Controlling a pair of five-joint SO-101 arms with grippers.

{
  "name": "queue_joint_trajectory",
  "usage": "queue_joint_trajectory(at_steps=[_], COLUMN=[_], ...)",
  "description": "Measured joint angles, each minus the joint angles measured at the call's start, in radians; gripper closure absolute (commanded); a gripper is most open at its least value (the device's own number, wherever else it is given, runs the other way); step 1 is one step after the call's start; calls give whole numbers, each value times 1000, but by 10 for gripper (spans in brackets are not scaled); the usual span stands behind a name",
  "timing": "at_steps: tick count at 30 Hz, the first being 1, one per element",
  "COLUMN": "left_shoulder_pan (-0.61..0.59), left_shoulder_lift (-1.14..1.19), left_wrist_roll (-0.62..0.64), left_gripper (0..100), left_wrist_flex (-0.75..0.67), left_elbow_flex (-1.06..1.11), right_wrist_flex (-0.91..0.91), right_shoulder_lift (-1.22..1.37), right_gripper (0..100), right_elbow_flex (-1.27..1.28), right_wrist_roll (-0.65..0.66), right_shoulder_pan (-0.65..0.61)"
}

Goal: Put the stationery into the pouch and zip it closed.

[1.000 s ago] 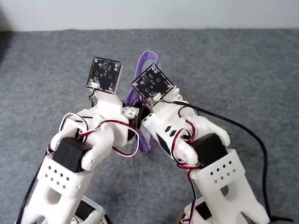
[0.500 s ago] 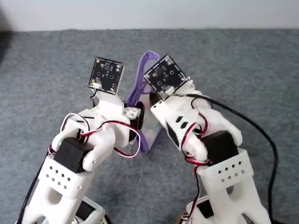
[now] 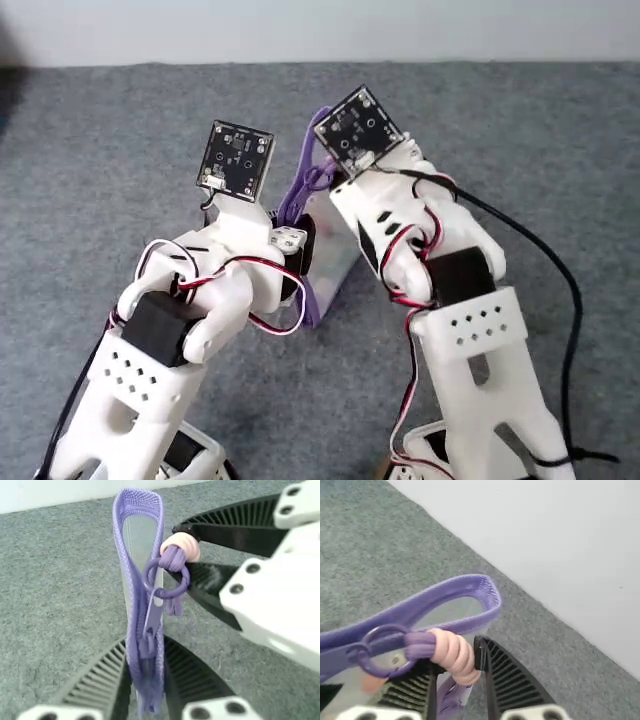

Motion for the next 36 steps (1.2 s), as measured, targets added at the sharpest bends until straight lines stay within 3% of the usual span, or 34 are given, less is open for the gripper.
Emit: queue_joint_trajectory(at_steps=[9, 16, 21, 32, 36], left_shoulder_pan=[0, -5, -6, -6, -6], left_shoulder_lift=[0, -12, -14, -14, -14], left_wrist_roll=[-2, 0, 0, 3, 3], left_gripper=[990, 990, 990, 990, 990], left_wrist_flex=[-2, 34, 34, 35, 35], left_elbow_flex=[-3, 0, 0, 0, 0], right_wrist_flex=[-14, -38, -15, 361, 543], right_shoulder_lift=[91, 244, 284, 275, 247], right_gripper=[993, 993, 993, 988, 875], right_elbow_flex=[-84, -264, -336, -348, -348], right_wrist_roll=[-14, -37, -72, -48, -31], right_shoulder_pan=[61, 238, 245, 173, 143])
